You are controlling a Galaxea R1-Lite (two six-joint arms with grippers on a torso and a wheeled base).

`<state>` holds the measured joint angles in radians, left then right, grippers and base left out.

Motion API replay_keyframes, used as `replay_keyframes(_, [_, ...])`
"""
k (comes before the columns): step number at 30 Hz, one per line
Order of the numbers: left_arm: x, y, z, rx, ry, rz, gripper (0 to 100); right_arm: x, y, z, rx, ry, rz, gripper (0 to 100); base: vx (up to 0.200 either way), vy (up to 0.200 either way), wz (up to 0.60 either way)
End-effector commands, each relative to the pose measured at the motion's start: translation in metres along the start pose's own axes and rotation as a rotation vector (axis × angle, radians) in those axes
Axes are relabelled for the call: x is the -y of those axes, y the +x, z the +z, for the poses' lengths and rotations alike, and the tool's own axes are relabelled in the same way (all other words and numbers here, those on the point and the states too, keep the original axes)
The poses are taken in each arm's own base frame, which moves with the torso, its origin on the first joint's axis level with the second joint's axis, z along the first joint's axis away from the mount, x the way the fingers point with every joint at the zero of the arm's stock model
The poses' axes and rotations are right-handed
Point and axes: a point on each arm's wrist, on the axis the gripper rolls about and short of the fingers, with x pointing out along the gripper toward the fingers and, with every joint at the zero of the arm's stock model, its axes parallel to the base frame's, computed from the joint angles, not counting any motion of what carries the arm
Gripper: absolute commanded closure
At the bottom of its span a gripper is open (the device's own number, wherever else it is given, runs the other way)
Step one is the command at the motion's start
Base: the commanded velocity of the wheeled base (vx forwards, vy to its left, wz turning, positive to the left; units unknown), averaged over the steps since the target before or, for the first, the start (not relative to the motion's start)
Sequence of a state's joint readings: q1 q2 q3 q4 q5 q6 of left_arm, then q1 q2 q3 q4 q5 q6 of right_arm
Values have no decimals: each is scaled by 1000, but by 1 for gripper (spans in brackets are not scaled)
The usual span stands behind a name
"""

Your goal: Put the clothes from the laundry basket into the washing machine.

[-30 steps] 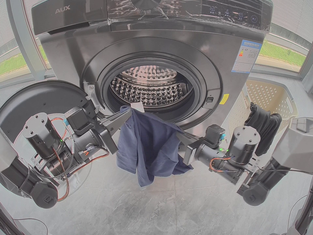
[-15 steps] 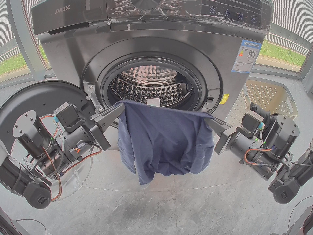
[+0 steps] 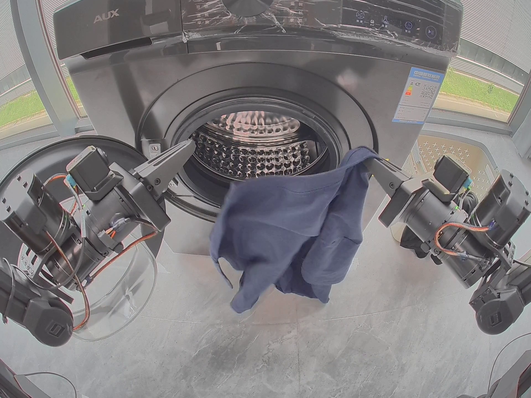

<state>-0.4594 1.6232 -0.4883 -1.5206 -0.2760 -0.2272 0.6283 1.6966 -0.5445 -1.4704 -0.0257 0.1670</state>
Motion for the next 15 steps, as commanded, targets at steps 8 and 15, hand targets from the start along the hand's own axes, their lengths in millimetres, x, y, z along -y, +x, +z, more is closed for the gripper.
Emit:
replay_keyframes(8, [-3, 0, 1, -2, 4, 8, 100, -2, -4, 12, 39, 1, 7, 100, 0, 0, 0])
replay_keyframes(15, [6, -3, -34, -128, -48, -26, 100, -2, -3, 11, 36, 5, 10, 100, 0, 0, 0])
